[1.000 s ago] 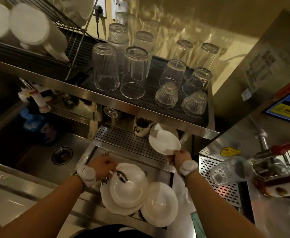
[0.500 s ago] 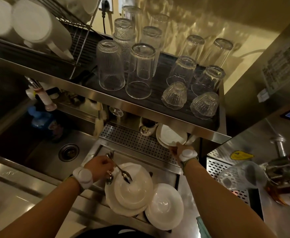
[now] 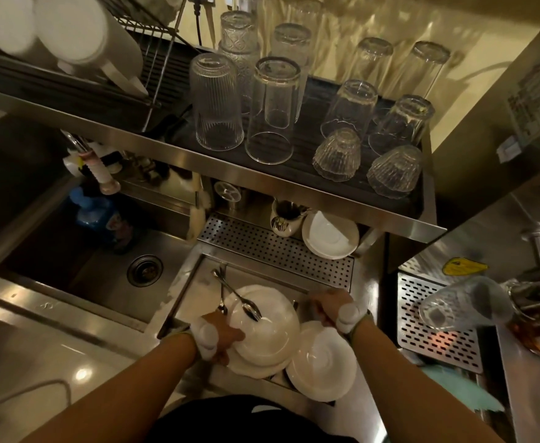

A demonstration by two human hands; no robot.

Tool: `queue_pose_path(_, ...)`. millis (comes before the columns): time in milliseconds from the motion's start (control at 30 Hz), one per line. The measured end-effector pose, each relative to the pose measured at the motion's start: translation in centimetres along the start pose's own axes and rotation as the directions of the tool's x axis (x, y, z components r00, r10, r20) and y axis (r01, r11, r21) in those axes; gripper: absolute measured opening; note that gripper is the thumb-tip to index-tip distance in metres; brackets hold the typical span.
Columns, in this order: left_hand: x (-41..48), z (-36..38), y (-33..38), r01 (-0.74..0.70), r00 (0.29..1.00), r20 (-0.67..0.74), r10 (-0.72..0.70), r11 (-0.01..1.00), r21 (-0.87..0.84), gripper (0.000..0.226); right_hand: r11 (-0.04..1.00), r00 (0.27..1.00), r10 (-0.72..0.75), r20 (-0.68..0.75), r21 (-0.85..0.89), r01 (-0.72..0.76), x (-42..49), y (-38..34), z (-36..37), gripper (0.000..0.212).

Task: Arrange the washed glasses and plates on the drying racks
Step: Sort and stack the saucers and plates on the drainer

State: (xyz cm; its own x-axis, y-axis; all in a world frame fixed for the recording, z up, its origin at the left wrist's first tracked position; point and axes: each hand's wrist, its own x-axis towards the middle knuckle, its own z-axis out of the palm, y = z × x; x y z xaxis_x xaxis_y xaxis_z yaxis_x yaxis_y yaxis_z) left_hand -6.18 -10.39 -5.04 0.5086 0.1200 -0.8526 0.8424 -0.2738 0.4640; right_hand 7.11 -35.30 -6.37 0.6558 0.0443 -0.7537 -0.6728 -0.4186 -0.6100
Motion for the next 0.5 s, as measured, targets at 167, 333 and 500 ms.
queue_pose_path(167,1.2,0.8,-1.1,-0.024,0.997,-0.068,0.023,1.000,-0.019,0.025,0.998,0.999,-0.037,0.019,0.042,0.036,-2.0,2.3,1.2,0.027)
queue_pose_path(333,2.0,1.4,-1.9,0.108,0.994,0.009,-0.108,0.993,-0.039,0.031,0.996,0.998,-0.048,-0.047,0.074,0.051,-2.1,3.0,0.2,0.020)
queue_pose_path(500,2.6,1.5,-1.5,0.209,0.960,0.227,-0.165,0.960,-0.186,0.027,0.995,0.997,-0.019,-0.076,0.092,0.026,-1.8,2.7,-0.4,0.032)
